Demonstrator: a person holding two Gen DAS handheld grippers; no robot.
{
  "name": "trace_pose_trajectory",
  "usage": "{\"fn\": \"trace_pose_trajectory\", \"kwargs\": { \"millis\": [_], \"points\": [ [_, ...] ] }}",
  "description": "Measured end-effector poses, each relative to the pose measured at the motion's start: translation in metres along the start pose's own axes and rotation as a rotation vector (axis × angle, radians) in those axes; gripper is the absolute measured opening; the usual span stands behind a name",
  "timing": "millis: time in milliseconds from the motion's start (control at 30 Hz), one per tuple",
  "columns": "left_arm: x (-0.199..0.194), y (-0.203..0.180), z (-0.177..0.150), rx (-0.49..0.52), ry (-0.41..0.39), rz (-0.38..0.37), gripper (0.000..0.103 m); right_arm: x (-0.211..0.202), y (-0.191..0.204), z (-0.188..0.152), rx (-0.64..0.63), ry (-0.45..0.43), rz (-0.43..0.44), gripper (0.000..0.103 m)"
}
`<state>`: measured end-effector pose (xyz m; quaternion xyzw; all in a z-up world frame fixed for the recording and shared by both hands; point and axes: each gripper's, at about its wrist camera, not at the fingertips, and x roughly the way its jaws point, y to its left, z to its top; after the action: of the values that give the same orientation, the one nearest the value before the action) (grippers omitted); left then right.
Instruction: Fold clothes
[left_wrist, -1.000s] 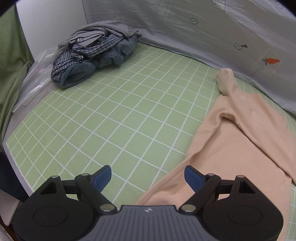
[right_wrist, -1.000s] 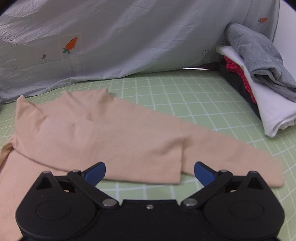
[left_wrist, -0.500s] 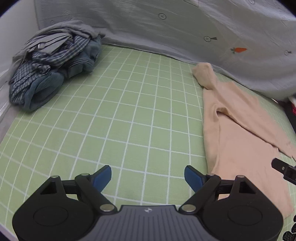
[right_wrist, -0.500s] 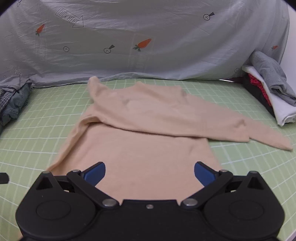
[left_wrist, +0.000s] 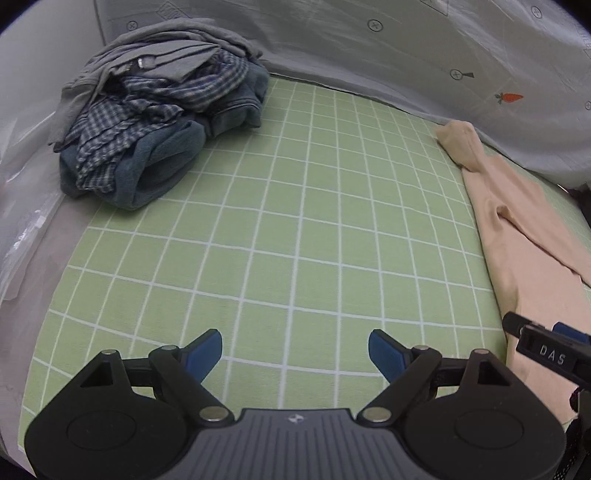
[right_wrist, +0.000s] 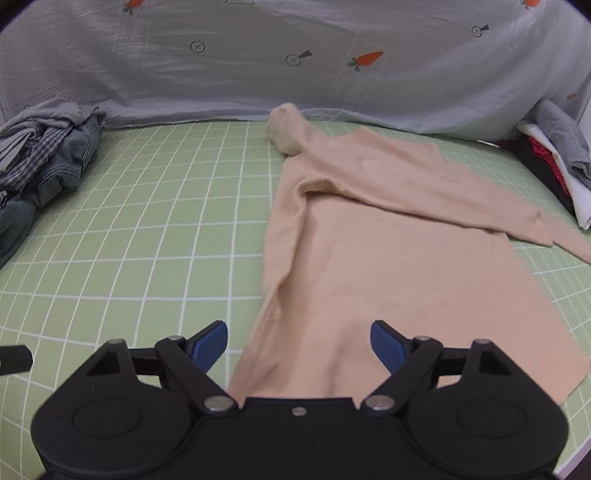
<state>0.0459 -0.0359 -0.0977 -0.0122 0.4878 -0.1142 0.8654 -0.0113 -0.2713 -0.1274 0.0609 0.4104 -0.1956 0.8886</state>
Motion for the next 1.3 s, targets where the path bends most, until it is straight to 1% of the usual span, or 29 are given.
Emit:
{"fn": "trace_pose_trajectory", "kwargs": {
  "millis": [67, 100, 133, 167, 233, 300, 333, 433, 533, 600, 700, 767, 867, 1000, 1067, 1167, 1200, 1233, 1267, 1300],
  "points": [
    [0.001, 0.004, 0.002, -0.009, 0.002, 0.001, 0.087, 0.003, 0.006, -0.003, -0.018, 0.024, -0.027, 0.072],
    [0.002, 0.005, 0.003, -0.011, 0.004, 0.0, 0.087, 0.005, 0.008, -0.004, -0.028, 0.036, -0.043, 0.06],
    [0.002, 0.006, 0.004, -0.014, 0.006, -0.001, 0.087, 0.006, 0.008, -0.004, -0.026, 0.044, -0.042, 0.046],
    [0.003, 0.007, 0.005, -0.017, 0.008, -0.003, 0.087, 0.007, 0.006, -0.004, -0.019, 0.05, -0.034, 0.039],
    [0.004, 0.003, 0.007, -0.01, 0.009, -0.013, 0.087, 0.007, 0.001, -0.003, -0.004, 0.058, -0.014, 0.015],
    [0.005, -0.004, 0.009, 0.004, 0.006, -0.026, 0.087, 0.004, -0.005, -0.003, 0.012, 0.05, 0.014, 0.007],
    [0.006, -0.008, 0.01, 0.01, 0.004, -0.031, 0.087, 0.002, -0.008, -0.002, 0.023, 0.044, 0.03, 0.005],
    [0.008, -0.023, 0.011, 0.025, 0.003, -0.044, 0.087, -0.007, -0.022, 0.0, 0.058, 0.017, 0.089, 0.003],
    [0.011, -0.04, 0.011, 0.038, 0.004, -0.056, 0.087, -0.018, -0.04, 0.006, 0.084, -0.029, 0.122, 0.003],
    [0.013, -0.053, 0.01, 0.04, 0.002, -0.062, 0.087, -0.024, -0.057, 0.01, 0.114, -0.056, 0.133, 0.003],
    [0.015, -0.078, 0.007, 0.031, 0.002, -0.07, 0.087, -0.026, -0.086, 0.013, 0.131, -0.075, 0.123, 0.003],
    [0.016, -0.095, 0.004, 0.028, 0.003, -0.07, 0.087, -0.022, -0.107, 0.013, 0.125, -0.069, 0.112, 0.003],
    [0.014, -0.118, -0.003, 0.043, 0.008, -0.052, 0.087, -0.005, -0.136, 0.009, 0.126, -0.02, 0.113, 0.003],
    [0.012, -0.144, -0.015, 0.058, 0.022, -0.018, 0.087, 0.021, -0.15, 0.003, 0.053, 0.053, 0.122, 0.004],
    [0.012, -0.151, -0.023, 0.057, 0.038, 0.004, 0.087, 0.03, -0.15, -0.002, 0.001, 0.082, 0.118, 0.007],
    [0.013, -0.157, -0.03, 0.035, 0.062, 0.032, 0.087, 0.033, -0.151, -0.008, -0.074, 0.08, 0.126, 0.014],
    [0.013, -0.159, -0.031, 0.025, 0.067, 0.043, 0.087, 0.033, -0.152, -0.008, -0.102, 0.081, 0.13, 0.017],
    [0.014, -0.161, -0.03, 0.015, 0.069, 0.053, 0.087, 0.032, -0.153, -0.007, -0.124, 0.083, 0.133, 0.022],
    [0.014, -0.164, -0.029, 0.005, 0.067, 0.057, 0.087, 0.031, -0.157, -0.005, -0.123, 0.085, 0.146, 0.025],
    [0.015, -0.167, -0.027, -0.005, 0.063, 0.058, 0.087, 0.029, -0.163, -0.004, -0.114, 0.087, 0.164, 0.031]
  ]
}}
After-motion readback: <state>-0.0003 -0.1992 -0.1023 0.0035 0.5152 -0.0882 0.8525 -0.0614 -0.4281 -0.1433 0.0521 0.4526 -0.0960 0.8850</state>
